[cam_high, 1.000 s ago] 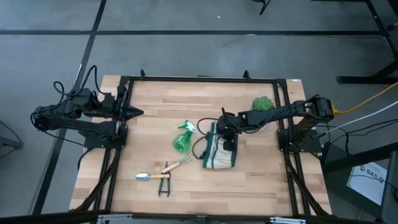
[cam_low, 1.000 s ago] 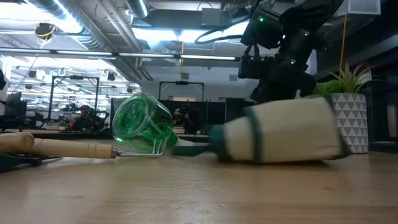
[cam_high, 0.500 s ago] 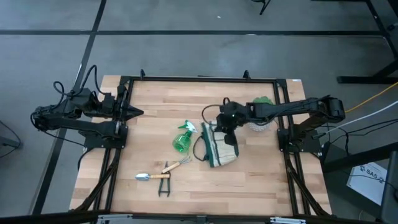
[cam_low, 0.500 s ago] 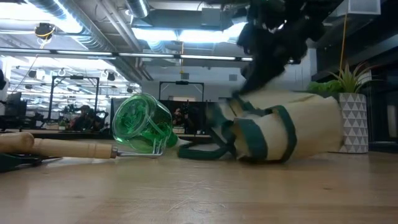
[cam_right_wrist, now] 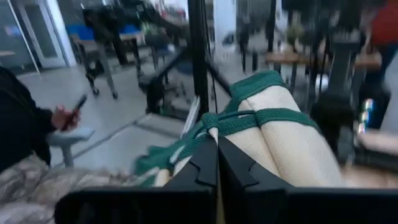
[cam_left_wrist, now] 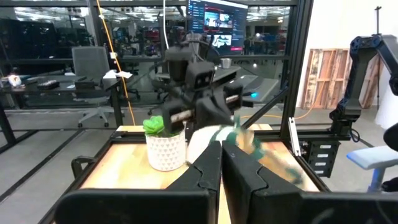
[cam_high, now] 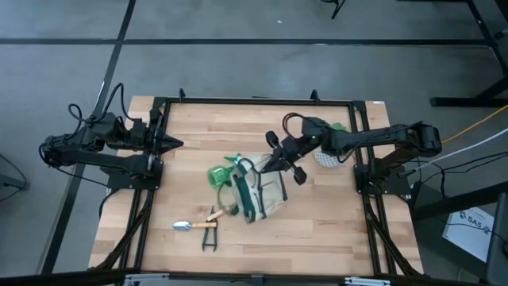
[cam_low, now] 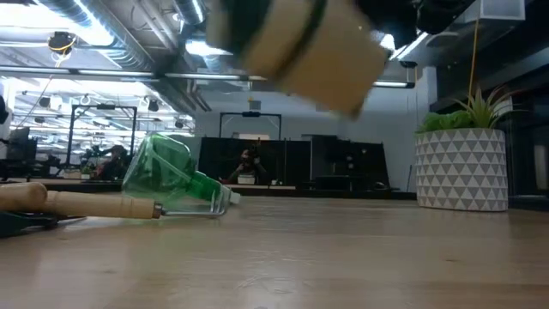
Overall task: Pick & Place Garden tools in Gardening bag
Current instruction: Prepare the white gardening bag
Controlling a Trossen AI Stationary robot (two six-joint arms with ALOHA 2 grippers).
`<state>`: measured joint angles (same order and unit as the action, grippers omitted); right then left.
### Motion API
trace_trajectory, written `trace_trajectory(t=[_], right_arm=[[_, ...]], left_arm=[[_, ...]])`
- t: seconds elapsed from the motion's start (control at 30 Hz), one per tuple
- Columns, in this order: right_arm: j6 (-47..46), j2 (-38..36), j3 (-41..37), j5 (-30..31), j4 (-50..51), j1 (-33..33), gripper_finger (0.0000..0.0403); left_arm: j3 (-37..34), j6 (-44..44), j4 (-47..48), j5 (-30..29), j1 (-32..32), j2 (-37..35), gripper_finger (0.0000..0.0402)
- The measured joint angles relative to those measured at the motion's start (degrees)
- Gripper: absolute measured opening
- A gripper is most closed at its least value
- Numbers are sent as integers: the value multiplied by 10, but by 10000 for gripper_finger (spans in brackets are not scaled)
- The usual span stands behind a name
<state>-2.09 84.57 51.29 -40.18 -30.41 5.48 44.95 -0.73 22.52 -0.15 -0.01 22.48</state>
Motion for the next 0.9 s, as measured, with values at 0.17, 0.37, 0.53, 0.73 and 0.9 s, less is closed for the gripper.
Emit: trace_trajectory(t=[0.17, 0.37, 0.53, 0.73, 0.9], right_arm=[[11, 46, 0, 8, -98, -19, 0], [-5, 148, 0, 9, -266, -28, 0], [-35, 229, 0, 12, -371, -1, 0], [-30, 285, 0, 58, -378, 29, 0], [-25, 295, 0, 59, -340, 45, 2]], left_arm=[[0, 0, 0, 0, 0, 0, 6], [0, 0, 0, 0, 0, 0, 6], [0, 0, 0, 0, 0, 0, 6], [0, 0, 0, 0, 0, 0, 6], [0, 0, 0, 0, 0, 0, 6]])
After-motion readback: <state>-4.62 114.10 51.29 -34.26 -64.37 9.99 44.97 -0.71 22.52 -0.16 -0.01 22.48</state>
